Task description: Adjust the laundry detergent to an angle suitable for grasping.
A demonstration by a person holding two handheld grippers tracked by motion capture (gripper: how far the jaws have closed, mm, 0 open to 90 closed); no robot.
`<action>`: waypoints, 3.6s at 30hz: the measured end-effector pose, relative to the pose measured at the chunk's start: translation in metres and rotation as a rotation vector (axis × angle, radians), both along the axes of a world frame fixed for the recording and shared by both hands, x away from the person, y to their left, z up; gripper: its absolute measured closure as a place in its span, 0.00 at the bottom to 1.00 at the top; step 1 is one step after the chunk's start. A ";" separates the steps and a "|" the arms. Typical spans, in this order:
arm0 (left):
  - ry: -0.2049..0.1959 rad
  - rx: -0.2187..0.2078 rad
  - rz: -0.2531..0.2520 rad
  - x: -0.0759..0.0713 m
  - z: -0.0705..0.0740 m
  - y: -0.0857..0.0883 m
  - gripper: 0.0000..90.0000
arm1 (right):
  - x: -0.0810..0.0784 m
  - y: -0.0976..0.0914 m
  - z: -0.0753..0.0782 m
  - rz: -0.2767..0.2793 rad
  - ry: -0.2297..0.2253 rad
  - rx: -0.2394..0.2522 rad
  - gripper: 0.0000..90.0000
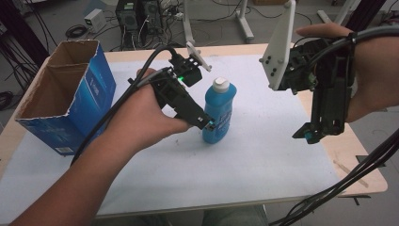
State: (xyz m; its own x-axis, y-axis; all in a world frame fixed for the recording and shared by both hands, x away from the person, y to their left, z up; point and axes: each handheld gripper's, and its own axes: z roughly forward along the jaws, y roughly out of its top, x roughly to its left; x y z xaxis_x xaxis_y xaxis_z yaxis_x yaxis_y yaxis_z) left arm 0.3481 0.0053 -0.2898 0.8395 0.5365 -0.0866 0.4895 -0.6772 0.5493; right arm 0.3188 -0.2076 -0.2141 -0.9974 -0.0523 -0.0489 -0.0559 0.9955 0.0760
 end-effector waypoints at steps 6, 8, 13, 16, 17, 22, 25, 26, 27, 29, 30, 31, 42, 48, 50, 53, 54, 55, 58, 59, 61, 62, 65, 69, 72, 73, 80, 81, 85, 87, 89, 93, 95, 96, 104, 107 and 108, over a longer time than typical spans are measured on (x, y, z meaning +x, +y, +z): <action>-0.032 -0.011 0.008 0.002 -0.004 -0.016 0.02 | 0.000 0.000 0.001 -0.005 0.002 0.002 0.01; -0.032 -0.017 0.009 0.004 -0.005 -0.018 0.02 | 0.000 0.000 0.001 -0.004 0.000 0.003 0.01; -0.050 -0.041 0.030 0.008 -0.007 -0.029 0.02 | -0.001 0.000 0.003 -0.007 -0.001 0.003 0.01; -0.079 -0.028 0.047 0.010 -0.011 -0.036 0.02 | 0.000 0.000 0.002 -0.011 0.001 0.002 0.01; -0.079 -0.028 0.047 0.010 -0.011 -0.036 0.02 | 0.000 0.000 0.002 -0.011 0.001 0.002 0.01; -0.110 -0.050 0.071 0.012 -0.015 -0.042 0.02 | 0.001 0.000 0.003 -0.013 0.002 0.003 0.01; -0.116 -0.067 0.067 0.012 -0.015 -0.045 0.02 | 0.001 0.001 0.003 -0.011 0.001 0.002 0.01; -0.116 -0.067 0.067 0.012 -0.015 -0.045 0.02 | 0.001 0.001 0.003 -0.011 0.001 0.002 0.01; -0.116 -0.065 0.073 0.013 -0.017 -0.047 0.02 | 0.002 0.001 0.003 -0.009 -0.001 0.002 0.01; -0.118 -0.064 0.076 0.014 -0.019 -0.049 0.02 | 0.001 0.001 0.004 -0.009 -0.002 0.003 0.01; -0.119 -0.064 0.080 0.014 -0.020 -0.050 0.02 | 0.002 0.001 0.004 -0.009 -0.002 0.004 0.01; -0.116 -0.058 0.080 0.016 -0.021 -0.051 0.02 | 0.002 0.001 0.003 -0.010 -0.001 0.001 0.01; -0.133 -0.052 0.092 0.019 -0.023 -0.051 0.10 | 0.002 0.002 0.003 -0.013 -0.002 -0.003 0.01; -0.135 -0.060 0.093 0.019 -0.024 -0.052 0.13 | 0.004 0.004 0.002 -0.013 -0.001 -0.001 0.01; -0.129 -0.068 0.099 0.020 -0.025 -0.052 0.13 | 0.004 0.004 0.003 -0.015 -0.002 -0.002 0.01; -0.131 -0.054 0.094 0.020 -0.025 -0.052 0.18 | 0.004 0.004 0.003 -0.014 -0.004 -0.001 0.01; -0.134 -0.053 0.094 0.020 -0.025 -0.052 0.19 | 0.004 0.004 0.003 -0.014 -0.005 -0.001 0.01; -0.130 -0.051 0.094 0.020 -0.025 -0.052 0.19 | 0.004 0.004 0.002 -0.011 -0.005 -0.001 0.01; -0.129 -0.046 0.095 0.020 -0.025 -0.052 0.24 | 0.004 0.004 0.002 -0.011 -0.006 -0.001 0.01; -0.131 -0.046 0.096 0.020 -0.026 -0.052 0.24 | 0.004 0.004 0.003 -0.011 -0.006 0.000 0.01; -0.130 -0.048 0.098 0.020 -0.026 -0.053 0.24 | 0.004 0.004 0.003 -0.011 -0.006 0.001 0.01; -0.135 -0.045 0.099 0.020 -0.027 -0.054 0.24 | 0.004 0.005 0.002 -0.011 -0.008 0.002 0.01; -0.141 -0.036 0.100 0.019 -0.027 -0.054 0.24 | 0.004 0.006 0.002 -0.009 -0.009 -0.002 0.01; -0.144 -0.034 0.107 0.020 -0.027 -0.054 0.26 | 0.004 0.006 0.002 -0.008 -0.010 -0.001 0.01; -0.146 -0.034 0.111 0.020 -0.027 -0.054 0.28 | 0.004 0.006 0.002 -0.006 -0.011 0.000 0.01; -0.143 -0.034 0.112 0.020 -0.027 -0.054 0.28 | 0.004 0.006 0.002 -0.006 -0.012 0.000 0.01; -0.143 -0.026 0.121 0.020 -0.028 -0.055 0.29 | 0.003 0.004 0.003 -0.008 -0.015 0.003 0.01; -0.145 -0.024 0.122 0.020 -0.028 -0.055 0.31 | 0.003 0.004 0.003 -0.007 -0.017 0.005 0.01; -0.150 -0.018 0.125 0.020 -0.029 -0.055 0.32 | 0.003 0.003 0.003 -0.012 -0.016 0.002 0.01; -0.153 -0.017 0.128 0.021 -0.029 -0.055 0.32 | 0.004 0.003 0.003 -0.009 -0.016 0.004 0.01; -0.155 -0.012 0.131 0.021 -0.029 -0.055 0.32 | 0.004 0.004 0.002 -0.007 -0.016 0.003 0.01; -0.164 -0.005 0.133 0.020 -0.029 -0.055 0.33 | 0.004 0.004 0.002 -0.010 -0.016 0.001 0.01; -0.169 -0.001 0.133 0.020 -0.029 -0.055 0.35 | 0.005 0.004 0.002 -0.007 -0.016 0.003 0.01; -0.169 -0.002 0.133 0.020 -0.029 -0.056 0.35 | 0.005 0.004 0.002 -0.007 -0.016 0.003 0.01; -0.178 0.006 0.134 0.021 -0.029 -0.056 0.40 | 0.004 0.005 0.002 -0.008 -0.016 -0.001 0.01; -0.191 0.013 0.139 0.019 -0.029 -0.057 0.41 | 0.004 0.005 0.002 -0.009 -0.014 -0.003 0.01; -0.194 0.014 0.139 0.018 -0.029 -0.057 0.41 | 0.004 0.005 0.002 -0.010 -0.014 -0.003 0.01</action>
State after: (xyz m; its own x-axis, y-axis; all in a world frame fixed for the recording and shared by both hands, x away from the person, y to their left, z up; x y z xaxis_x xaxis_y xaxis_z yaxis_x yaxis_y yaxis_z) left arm 0.3662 -0.0517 -0.3189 0.7579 0.6478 0.0770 0.4648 -0.6191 0.6330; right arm 0.3230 -0.2030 -0.2126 -0.9971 -0.0426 -0.0629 -0.0471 0.9963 0.0718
